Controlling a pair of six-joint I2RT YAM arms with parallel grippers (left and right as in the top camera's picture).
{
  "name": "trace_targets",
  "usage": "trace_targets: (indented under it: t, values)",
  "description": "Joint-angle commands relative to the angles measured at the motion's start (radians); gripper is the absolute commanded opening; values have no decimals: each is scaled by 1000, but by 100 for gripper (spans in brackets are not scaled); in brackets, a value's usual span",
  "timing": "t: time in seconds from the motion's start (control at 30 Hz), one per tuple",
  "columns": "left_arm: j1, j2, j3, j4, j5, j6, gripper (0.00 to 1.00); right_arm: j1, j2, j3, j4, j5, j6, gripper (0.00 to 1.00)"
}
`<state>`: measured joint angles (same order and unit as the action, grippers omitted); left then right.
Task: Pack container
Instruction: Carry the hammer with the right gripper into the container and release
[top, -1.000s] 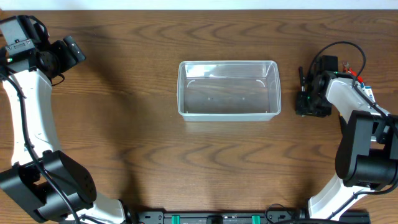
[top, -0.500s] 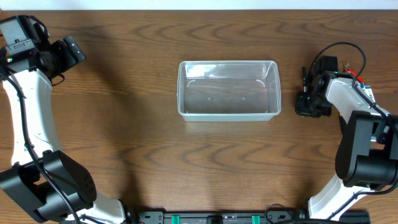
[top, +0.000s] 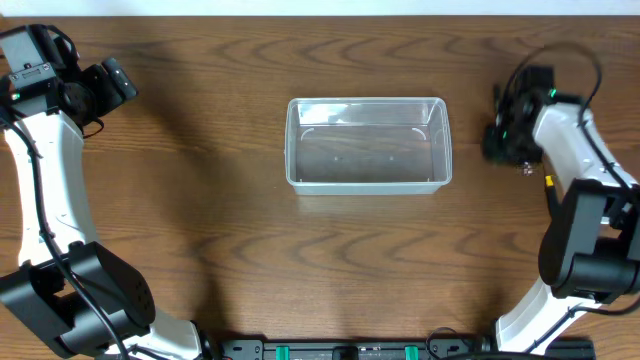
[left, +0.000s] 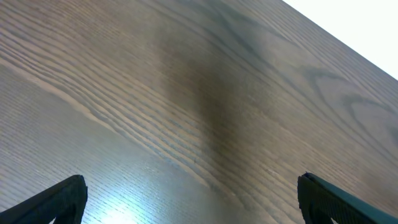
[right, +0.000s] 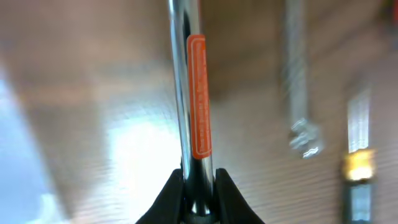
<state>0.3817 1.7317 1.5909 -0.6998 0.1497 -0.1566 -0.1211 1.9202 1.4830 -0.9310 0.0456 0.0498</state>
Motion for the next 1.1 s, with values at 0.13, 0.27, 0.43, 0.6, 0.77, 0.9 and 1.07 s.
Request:
trace_targets:
  t: [0.13,0.27,0.43,0.6,0.77,0.9,1.07]
  values:
    - [2,-7,14,-3,-8,6,98,58,-13,372,-106,10,-155,1]
    - [2,-7,14,-3,-8,6,98,134,-13,525,-179,10,-311,1]
    - [2,-7,14,-3,-8,6,98,260,-13,581,-248,-24,-524,1]
    - [2,-7,14,-3,-8,6,98,374,-11,579,-331,-97,-676,1]
    - [2,-7,14,-3,-8,6,98,458,-11,575,-405,-107,-791,1]
    - [2,-7,14,-3,-8,6,98,484,-10,542,-424,-106,-845,1]
    - [2,-7,14,-3,-8,6,98,485,-10,453,-415,-130,-861,1]
